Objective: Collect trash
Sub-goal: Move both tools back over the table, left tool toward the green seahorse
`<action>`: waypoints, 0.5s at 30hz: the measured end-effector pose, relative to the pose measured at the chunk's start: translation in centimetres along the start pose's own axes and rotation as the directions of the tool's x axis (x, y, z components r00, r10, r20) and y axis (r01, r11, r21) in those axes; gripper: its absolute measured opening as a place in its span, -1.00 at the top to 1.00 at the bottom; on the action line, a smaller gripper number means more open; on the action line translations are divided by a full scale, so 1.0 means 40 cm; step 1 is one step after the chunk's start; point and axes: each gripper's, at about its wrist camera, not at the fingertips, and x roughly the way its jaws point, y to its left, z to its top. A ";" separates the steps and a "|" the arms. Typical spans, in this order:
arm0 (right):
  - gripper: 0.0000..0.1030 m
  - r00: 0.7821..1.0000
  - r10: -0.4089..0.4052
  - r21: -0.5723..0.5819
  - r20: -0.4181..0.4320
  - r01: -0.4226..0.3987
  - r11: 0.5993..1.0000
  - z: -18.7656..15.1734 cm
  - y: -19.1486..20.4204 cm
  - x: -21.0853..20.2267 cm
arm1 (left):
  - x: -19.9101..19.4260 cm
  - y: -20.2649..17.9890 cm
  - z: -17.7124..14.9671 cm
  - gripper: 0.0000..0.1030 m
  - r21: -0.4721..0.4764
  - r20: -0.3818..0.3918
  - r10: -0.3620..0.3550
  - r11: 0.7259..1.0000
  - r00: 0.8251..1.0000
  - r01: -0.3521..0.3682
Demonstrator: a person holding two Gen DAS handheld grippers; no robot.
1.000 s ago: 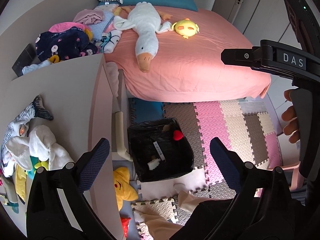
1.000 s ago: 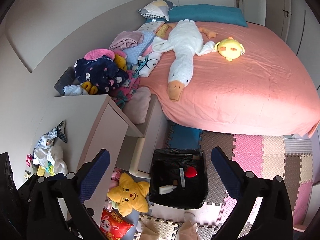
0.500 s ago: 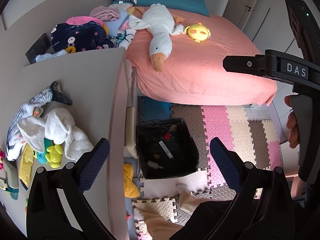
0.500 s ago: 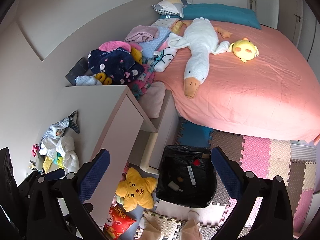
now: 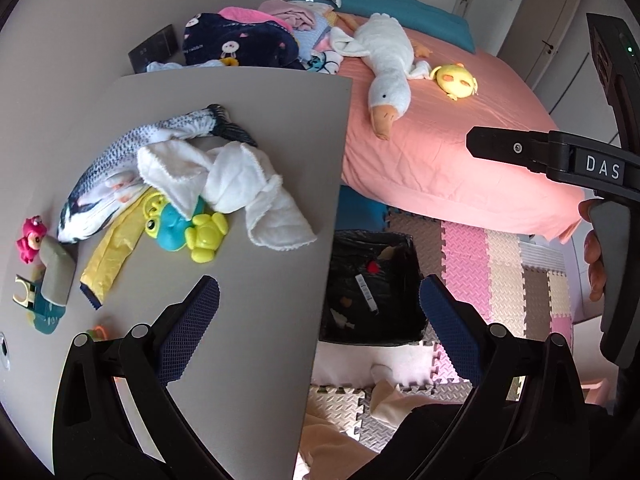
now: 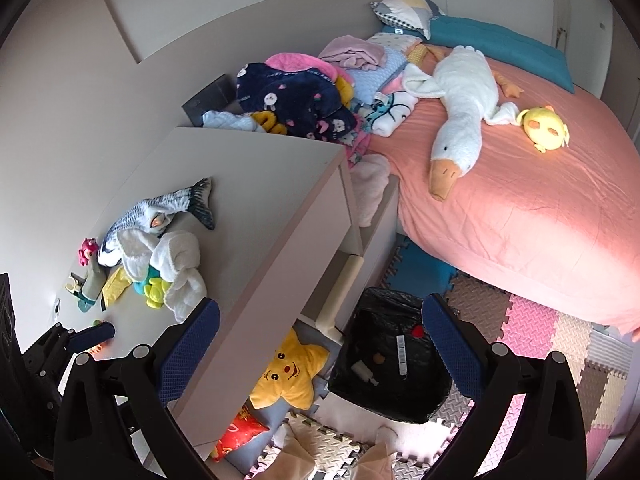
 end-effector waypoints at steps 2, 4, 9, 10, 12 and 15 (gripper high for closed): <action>-0.96 1.000 0.013 -0.023 -0.008 -0.013 1.000 -0.002 0.033 0.012 | -0.010 0.030 -0.016 -0.87 -0.020 0.000 0.015 1.000 1.000 -0.015; -0.96 1.000 0.021 -0.043 -0.013 -0.021 0.999 -0.004 0.065 0.023 | -0.021 0.063 -0.033 -0.87 -0.040 0.000 0.028 0.999 1.000 -0.028; -0.96 0.999 0.039 -0.092 -0.024 -0.041 0.995 -0.010 0.141 0.047 | -0.046 0.133 -0.072 -0.87 -0.094 0.004 0.058 0.994 0.998 -0.058; -0.96 0.999 0.042 -0.107 -0.021 -0.044 0.993 -0.012 0.155 0.050 | -0.050 0.148 -0.080 -0.87 -0.107 0.006 0.062 0.992 0.998 -0.061; -0.96 0.999 0.038 -0.144 -0.011 -0.039 0.989 -0.016 0.185 0.058 | -0.057 0.176 -0.098 -0.87 -0.129 0.009 0.074 0.989 0.997 -0.072; -0.96 0.999 0.036 -0.173 -0.012 -0.037 0.984 -0.019 0.224 0.073 | -0.070 0.220 -0.125 -0.87 -0.161 0.023 0.110 0.981 0.994 -0.104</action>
